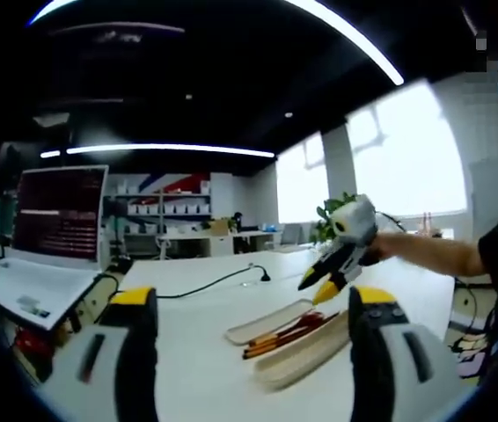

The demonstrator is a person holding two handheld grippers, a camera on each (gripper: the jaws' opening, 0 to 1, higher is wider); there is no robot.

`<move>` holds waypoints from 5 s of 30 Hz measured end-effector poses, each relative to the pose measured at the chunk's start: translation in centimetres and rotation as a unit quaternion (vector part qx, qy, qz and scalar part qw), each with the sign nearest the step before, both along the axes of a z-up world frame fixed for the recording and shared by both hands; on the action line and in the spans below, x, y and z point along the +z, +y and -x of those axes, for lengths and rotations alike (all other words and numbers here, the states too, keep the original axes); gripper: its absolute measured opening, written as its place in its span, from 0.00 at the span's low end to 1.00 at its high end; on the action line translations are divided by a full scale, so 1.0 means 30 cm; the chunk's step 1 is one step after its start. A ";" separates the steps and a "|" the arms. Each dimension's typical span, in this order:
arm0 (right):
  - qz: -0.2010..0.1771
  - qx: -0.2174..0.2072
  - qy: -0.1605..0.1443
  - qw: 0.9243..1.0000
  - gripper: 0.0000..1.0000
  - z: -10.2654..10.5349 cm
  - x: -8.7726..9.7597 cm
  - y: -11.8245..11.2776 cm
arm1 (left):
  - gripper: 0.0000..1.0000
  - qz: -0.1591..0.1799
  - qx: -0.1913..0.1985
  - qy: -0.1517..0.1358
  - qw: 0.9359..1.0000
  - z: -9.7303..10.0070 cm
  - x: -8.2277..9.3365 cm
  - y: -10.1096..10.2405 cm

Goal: Arrange the utensils inside the cutlery case until each visible utensil rests in its matching compartment.

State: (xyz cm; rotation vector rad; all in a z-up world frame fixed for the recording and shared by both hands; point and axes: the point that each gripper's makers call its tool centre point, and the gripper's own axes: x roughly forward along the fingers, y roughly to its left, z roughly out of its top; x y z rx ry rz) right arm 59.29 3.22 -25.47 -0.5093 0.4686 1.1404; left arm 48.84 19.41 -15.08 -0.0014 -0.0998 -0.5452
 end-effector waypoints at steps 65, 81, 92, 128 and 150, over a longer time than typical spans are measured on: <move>0.256 0.070 0.160 0.951 0.07 -0.121 -0.235 0.062 | 0.89 -0.069 0.065 0.042 0.995 0.041 -0.091 0.060; 0.297 0.080 0.143 0.941 0.04 -0.034 -0.265 0.044 | 0.88 -0.045 0.069 0.019 0.996 0.076 -0.045 0.040; 0.300 0.088 0.127 0.942 0.02 -0.025 -0.267 0.056 | 0.88 -0.054 0.064 0.021 0.996 0.049 -0.047 0.041; 0.327 0.082 0.109 0.935 0.02 -0.057 -0.237 0.074 | 0.88 -0.055 0.051 0.026 0.997 -0.013 -0.057 0.067; 0.306 0.070 0.096 0.945 0.02 -0.019 -0.137 0.056 | 0.88 -0.058 0.050 0.032 0.997 -0.013 -0.053 0.084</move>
